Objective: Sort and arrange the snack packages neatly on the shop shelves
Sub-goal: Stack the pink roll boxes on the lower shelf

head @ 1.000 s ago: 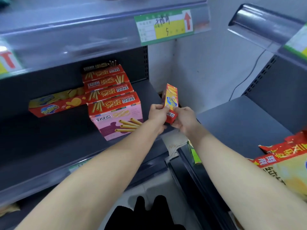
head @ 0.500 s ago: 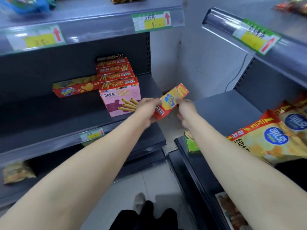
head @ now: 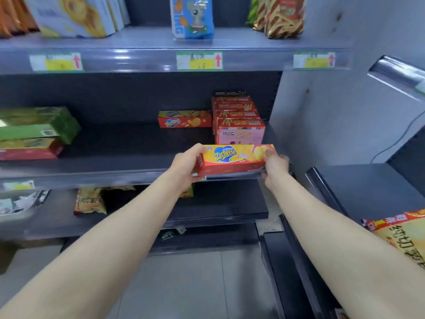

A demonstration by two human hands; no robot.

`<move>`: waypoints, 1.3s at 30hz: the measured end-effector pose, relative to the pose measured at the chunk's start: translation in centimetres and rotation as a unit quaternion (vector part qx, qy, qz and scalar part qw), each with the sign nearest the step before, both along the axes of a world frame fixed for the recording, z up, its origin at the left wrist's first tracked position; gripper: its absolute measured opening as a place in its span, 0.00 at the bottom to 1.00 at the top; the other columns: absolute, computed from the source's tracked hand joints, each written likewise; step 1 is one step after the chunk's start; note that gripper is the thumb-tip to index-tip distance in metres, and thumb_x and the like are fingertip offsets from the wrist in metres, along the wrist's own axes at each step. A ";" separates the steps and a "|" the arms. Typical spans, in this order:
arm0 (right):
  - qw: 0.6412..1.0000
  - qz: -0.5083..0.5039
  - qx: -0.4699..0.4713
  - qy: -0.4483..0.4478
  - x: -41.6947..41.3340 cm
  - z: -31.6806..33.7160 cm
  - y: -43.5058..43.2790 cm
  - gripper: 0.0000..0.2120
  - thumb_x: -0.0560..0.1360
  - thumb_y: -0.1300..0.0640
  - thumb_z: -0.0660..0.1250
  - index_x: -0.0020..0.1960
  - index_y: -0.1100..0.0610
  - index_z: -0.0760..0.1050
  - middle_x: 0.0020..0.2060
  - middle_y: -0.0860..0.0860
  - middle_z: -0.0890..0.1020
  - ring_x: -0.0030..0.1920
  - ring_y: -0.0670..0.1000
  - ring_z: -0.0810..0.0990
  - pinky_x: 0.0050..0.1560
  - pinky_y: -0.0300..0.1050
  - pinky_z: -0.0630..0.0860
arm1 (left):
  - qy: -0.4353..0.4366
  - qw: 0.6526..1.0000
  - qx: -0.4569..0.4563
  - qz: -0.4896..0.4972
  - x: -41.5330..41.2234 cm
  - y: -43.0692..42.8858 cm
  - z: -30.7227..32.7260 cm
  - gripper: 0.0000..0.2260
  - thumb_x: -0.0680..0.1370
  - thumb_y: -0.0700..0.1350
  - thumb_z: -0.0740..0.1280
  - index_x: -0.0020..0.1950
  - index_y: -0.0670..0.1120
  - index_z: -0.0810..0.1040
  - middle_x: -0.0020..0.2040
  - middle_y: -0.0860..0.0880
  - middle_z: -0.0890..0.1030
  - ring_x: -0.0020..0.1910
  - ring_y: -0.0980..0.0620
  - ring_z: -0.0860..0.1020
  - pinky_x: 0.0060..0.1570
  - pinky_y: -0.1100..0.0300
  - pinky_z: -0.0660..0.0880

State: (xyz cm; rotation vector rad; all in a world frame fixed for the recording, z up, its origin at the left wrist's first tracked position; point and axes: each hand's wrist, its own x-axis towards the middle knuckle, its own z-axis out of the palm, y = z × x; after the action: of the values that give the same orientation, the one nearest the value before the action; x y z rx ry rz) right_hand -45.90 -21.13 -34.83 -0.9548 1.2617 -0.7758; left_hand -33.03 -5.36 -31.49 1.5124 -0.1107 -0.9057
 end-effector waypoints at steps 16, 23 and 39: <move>0.967 0.236 -0.067 0.060 29.2 2.5 28.8 0.25 0.77 0.53 0.63 0.71 0.54 0.61 0.67 0.54 0.63 0.48 0.51 0.67 0.47 0.47 0.65 | 0.027 0.936 -0.027 0.350 25.0 30.2 -0.9 0.12 0.76 0.47 0.66 0.56 0.43 0.74 0.41 0.46 0.80 0.32 0.51 0.78 0.32 0.59 0.76; 0.942 0.315 -0.078 0.084 37.3 2.3 32.9 0.29 0.77 0.49 0.62 0.75 0.56 0.57 0.68 0.54 0.61 0.58 0.56 0.71 0.50 0.49 0.66 | 0.035 0.911 -0.029 0.409 31.5 34.9 -0.6 0.10 0.75 0.43 0.65 0.55 0.44 0.73 0.47 0.45 0.79 0.34 0.52 0.76 0.31 0.59 0.72; 0.931 0.358 -0.039 0.055 48.7 0.8 33.2 0.24 0.76 0.53 0.64 0.70 0.59 0.65 0.65 0.57 0.72 0.60 0.56 0.73 0.56 0.48 0.68 | -0.047 0.898 0.016 0.438 42.3 36.4 -2.1 0.17 0.78 0.37 0.61 0.65 0.47 0.76 0.60 0.43 0.79 0.42 0.55 0.70 0.44 0.60 0.66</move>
State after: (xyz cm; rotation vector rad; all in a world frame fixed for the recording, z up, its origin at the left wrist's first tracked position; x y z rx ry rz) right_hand 2.75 12.04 -34.03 -1.4236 0.8710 -0.1962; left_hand 9.31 31.04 -33.64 1.4173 0.4899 -0.1050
